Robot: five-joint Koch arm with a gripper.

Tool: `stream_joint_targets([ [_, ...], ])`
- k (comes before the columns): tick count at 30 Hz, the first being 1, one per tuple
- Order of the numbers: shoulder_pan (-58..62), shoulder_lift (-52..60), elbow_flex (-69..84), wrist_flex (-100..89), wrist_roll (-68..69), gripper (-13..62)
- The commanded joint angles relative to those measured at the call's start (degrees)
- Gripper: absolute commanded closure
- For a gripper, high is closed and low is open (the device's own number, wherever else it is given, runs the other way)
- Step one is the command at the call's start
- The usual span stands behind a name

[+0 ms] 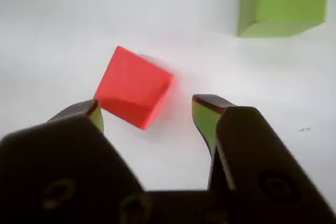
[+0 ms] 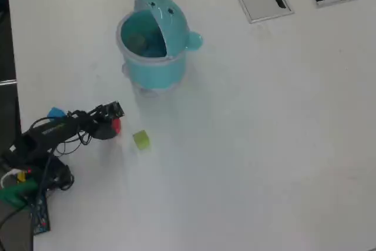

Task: Grasp RGB lego blocks and put them in the bin one by one.

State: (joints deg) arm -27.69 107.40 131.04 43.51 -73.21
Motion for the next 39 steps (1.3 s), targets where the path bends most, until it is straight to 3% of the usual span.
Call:
stream_joint_targets([
  [1, 0.26, -0.35, -2.37, -2.55, 0.0, 19.1],
  [27, -7.03, -12.83, -4.04, -14.15, 3.08, 24.0],
  [30, -7.12, -13.36, -5.01, -14.15, 2.99, 25.7],
  [35, -8.96, -14.77, -5.89, -15.64, 2.99, 37.2],
  [39, -10.37, -15.03, -6.06, -17.75, 2.9, 37.7],
])
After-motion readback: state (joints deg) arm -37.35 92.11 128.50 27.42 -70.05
